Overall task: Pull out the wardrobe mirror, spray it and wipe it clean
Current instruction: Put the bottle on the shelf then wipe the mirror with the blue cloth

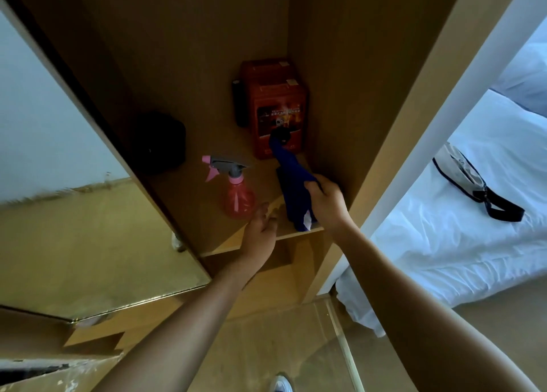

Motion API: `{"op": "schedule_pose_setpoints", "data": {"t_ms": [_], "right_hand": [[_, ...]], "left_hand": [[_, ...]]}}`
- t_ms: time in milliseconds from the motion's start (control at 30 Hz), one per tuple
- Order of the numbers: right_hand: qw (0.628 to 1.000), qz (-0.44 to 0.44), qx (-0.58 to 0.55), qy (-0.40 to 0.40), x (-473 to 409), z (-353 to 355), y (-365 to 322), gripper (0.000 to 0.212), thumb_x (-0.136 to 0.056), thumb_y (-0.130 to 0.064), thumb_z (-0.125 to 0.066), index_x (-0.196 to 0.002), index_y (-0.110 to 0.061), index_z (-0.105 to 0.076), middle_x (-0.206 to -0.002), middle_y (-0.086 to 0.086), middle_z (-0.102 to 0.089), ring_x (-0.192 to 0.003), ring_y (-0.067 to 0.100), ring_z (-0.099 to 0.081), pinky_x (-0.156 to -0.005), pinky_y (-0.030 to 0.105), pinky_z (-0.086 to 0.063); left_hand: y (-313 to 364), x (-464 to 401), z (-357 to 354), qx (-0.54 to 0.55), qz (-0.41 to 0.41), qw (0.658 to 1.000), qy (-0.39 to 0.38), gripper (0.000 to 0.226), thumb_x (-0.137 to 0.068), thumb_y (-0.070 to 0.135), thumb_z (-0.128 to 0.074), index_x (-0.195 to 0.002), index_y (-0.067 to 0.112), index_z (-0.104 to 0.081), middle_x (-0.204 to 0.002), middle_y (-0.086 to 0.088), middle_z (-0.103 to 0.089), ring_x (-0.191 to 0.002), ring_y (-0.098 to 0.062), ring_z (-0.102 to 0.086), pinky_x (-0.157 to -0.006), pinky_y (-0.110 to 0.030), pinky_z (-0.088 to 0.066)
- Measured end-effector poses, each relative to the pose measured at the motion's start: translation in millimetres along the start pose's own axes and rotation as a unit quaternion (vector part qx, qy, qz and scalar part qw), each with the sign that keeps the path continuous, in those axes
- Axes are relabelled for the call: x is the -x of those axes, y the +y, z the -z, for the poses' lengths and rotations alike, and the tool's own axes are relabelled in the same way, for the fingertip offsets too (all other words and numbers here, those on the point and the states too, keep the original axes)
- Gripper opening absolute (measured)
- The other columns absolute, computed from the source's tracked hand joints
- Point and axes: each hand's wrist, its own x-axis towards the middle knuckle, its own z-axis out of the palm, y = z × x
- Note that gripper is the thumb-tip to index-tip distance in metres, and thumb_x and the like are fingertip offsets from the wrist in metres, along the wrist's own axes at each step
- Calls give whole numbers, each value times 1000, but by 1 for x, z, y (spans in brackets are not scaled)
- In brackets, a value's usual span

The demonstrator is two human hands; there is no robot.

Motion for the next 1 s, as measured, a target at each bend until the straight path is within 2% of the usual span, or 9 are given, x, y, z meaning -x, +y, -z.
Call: {"op": "schedule_pose_setpoints", "data": {"t_ms": [67, 133, 200, 333, 467, 667, 767, 900, 1000], "right_hand": [[995, -24, -97, -17, 14, 7, -17, 28, -102, -19, -44, -123, -11, -60, -108, 8, -68, -96, 24, -66, -77, 33, -56], [980, -44, -190, -49, 29, 14, -32, 20, -101, -20, -46, -107, -15, -64, -99, 7, -71, -89, 23, -70, -82, 41, -58], [966, -61, -241, -79, 42, 17, -43, 16, -101, -21, -47, -99, -15, -62, -91, 7, -72, -81, 22, -72, -79, 44, -57], [947, -87, -293, -97, 60, 15, -51, 17, -99, -22, -51, -107, -9, -59, -97, 12, -71, -88, 28, -70, -82, 46, -56], [936, -98, -322, -98, 79, 13, -50, 20, -96, -22, -55, -108, -7, -59, -95, 14, -70, -86, 30, -70, -77, 42, -56], [932, -89, -334, -109, 120, -1, -50, 13, -93, -20, -54, -101, -10, -57, -86, 10, -66, -68, 19, -67, -53, 27, -51], [934, -76, -332, -108, 146, -15, -53, 9, -93, -21, -54, -94, -13, -57, -77, 5, -66, -62, 16, -65, -53, 27, -50], [939, -35, -326, -106, 190, -40, -55, 10, -92, -19, -54, -92, -11, -60, -72, 3, -66, -62, 15, -64, -53, 27, -50], [940, -21, -328, -95, 228, -62, -51, 12, -92, -16, -56, -93, -9, -65, -79, 6, -69, -72, 19, -66, -61, 31, -51]], "left_hand": [[7, 10, 4, 16, -1, 1000, -14, 43, -105, 22, -38, -147, 20, -34, -140, 4, -45, -127, -11, -45, -93, -19, -36], [14, 17, 8, 48, -10, 998, -41, 42, -106, 29, -33, -147, 22, -32, -133, 8, -46, -107, 4, -50, -77, -4, -41], [19, 23, 12, 79, -6, 996, -51, 44, -105, 37, -29, -146, 24, -31, -134, 3, -50, -98, 6, -52, -66, -5, -45], [27, 33, 19, 111, 32, 993, -33, 56, -100, 55, -25, -150, 31, -24, -144, 1, -44, -127, -20, -48, -84, -20, -36], [26, 45, 29, 133, 73, 988, -29, 77, -83, 80, -32, -148, 40, -28, -147, 1, -45, -128, -27, -49, -107, -44, -38], [18, 79, 48, 188, 98, 977, 16, 58, -93, 60, -44, -141, 28, -42, -135, -4, -57, -119, -28, -57, -103, -47, -45], [5, 99, 65, 225, 137, 965, 14, 77, -81, 72, -53, -136, 19, -50, -124, -8, -65, -107, -28, -65, -97, -48, -51], [-8, 137, 98, 273, 165, 948, -13, 50, -89, 55, -58, -110, 11, -66, -92, -9, -75, -89, -25, -70, -71, -37, -56], [-20, 165, 130, 262, 189, 946, -22, 44, -84, 47, -70, -103, 8, -68, -93, -10, -74, -90, -26, -69, -68, -38, -55]]}}
